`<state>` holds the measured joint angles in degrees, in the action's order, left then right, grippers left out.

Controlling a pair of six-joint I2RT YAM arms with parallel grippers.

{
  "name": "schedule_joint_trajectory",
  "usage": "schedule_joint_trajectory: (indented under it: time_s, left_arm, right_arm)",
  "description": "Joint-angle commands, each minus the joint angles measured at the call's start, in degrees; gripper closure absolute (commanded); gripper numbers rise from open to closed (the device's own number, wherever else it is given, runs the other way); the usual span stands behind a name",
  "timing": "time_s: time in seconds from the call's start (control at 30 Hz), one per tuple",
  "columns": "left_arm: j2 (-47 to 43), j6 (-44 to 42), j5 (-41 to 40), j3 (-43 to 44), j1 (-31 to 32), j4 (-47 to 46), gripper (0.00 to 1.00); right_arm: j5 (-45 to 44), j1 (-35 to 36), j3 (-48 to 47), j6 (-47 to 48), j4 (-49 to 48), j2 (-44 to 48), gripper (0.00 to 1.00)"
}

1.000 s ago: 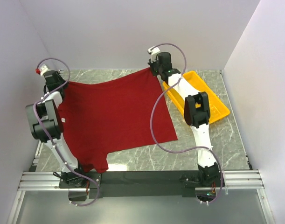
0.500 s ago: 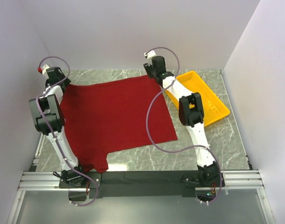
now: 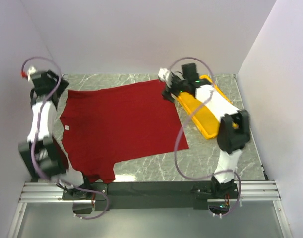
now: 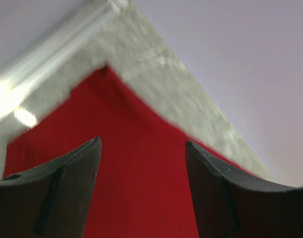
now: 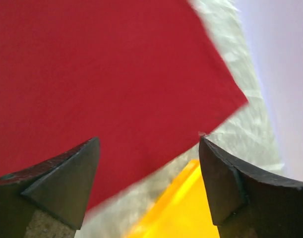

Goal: Fold and stack the t-shirts
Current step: Flatten the tshirt out

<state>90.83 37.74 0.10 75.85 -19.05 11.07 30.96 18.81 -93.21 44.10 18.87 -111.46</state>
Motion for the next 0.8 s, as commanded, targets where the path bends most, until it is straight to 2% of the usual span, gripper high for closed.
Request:
schedule_joint_trajectory:
  time_s: [0.0,0.07,0.1,0.13,0.2,0.23,0.27,0.3,0.47,0.57,0.77]
  left_arm:
    - [-11.7,9.3,6.4,-13.6,0.1,13.4,0.27]
    - [-16.6,12.0,9.3,-22.6,0.1,16.7,0.28]
    - [-20.9,13.9,9.8,-24.9,0.0,20.6,0.28]
    - [-22.7,14.8,9.7,-26.8,0.0,23.3,0.28]
    - [-27.0,17.0,9.7,-31.1,0.0,27.8,0.27]
    - [-28.1,17.6,9.7,-32.3,0.0,31.8,0.28]
    - [-28.9,18.0,9.7,-34.3,0.2,33.5,0.28]
    - [-30.0,19.1,9.3,-35.0,0.1,35.8,0.29]
    - [-29.5,19.7,0.1,-35.7,0.4,46.4,0.31]
    - [-26.5,19.7,-3.8,-35.5,0.8,48.4,0.33]
    - [-19.7,21.4,-5.2,-35.2,5.3,47.7,0.38]
  right_arm:
    - [20.9,-1.3,5.2,34.5,32.2,8.8,0.15]
    - [21.2,-1.1,9.5,42.3,41.9,11.2,0.17]
    - [20.7,-1.1,11.7,42.0,45.7,12.3,0.17]
    - [20.1,-0.6,16.9,40.1,44.8,13.6,0.19]
    - [17.0,-0.4,23.0,34.0,37.7,18.6,0.21]
    - [15.4,-0.1,29.0,31.7,34.1,20.4,0.21]
    - [13.1,0.1,31.6,27.7,28.0,23.5,0.21]
    - [10.5,0.1,33.4,26.8,26.1,24.6,0.21]
    - [4.9,0.5,39.8,21.0,18.2,25.7,0.23]
    - [2.9,1.3,41.7,20.9,16.4,25.4,0.24]
    - [0.2,2.8,42.8,21.2,16.2,23.6,0.30]
